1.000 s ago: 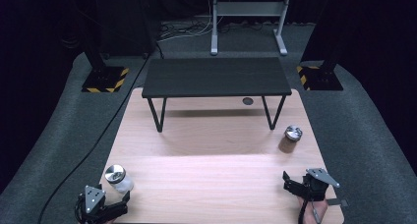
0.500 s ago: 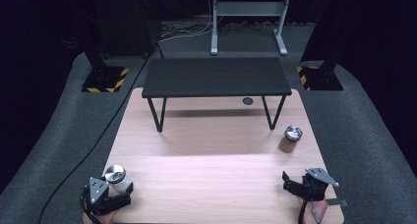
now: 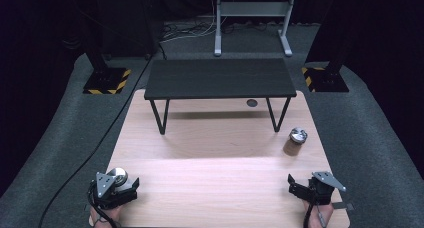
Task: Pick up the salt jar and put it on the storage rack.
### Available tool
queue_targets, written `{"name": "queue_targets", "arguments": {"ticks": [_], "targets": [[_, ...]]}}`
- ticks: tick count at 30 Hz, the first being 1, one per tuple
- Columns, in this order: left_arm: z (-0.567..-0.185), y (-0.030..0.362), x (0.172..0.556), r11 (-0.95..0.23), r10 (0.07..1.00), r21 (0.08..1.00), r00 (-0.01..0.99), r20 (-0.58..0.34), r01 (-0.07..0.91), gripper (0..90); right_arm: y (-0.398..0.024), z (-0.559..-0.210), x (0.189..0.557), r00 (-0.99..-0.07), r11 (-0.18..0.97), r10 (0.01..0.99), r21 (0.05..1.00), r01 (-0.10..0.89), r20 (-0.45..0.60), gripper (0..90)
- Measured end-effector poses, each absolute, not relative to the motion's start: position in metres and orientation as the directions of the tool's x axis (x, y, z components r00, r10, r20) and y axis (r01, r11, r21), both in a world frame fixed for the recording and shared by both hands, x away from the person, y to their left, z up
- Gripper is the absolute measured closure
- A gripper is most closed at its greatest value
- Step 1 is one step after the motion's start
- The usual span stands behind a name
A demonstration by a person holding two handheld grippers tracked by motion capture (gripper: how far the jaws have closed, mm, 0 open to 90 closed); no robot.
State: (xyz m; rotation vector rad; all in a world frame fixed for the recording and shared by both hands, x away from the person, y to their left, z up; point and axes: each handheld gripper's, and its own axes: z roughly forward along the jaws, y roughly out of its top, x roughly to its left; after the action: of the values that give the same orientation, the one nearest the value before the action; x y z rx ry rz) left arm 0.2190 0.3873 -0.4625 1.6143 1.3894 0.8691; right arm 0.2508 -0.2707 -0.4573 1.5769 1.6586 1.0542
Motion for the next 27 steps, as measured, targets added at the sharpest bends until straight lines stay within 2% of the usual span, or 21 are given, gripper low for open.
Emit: {"name": "queue_targets", "arguments": {"ticks": [1, 27], "targets": [[-0.461, 0.39, 0.221, -0.06, 0.985, 0.901, 0.173, -0.016, 0.429, 30.7, -0.271, -0.457, 0.251, -0.103, -0.027, 0.99, 0.863, 0.504, 0.091, 0.0], [-0.452, 0.389, 0.212, -0.055, 0.974, 0.905, 0.221, -0.043, 0.422, 31.1, -0.271, -0.459, 0.249, -0.101, -0.032, 0.991, 0.87, 0.492, 0.093, 0.0]]}}
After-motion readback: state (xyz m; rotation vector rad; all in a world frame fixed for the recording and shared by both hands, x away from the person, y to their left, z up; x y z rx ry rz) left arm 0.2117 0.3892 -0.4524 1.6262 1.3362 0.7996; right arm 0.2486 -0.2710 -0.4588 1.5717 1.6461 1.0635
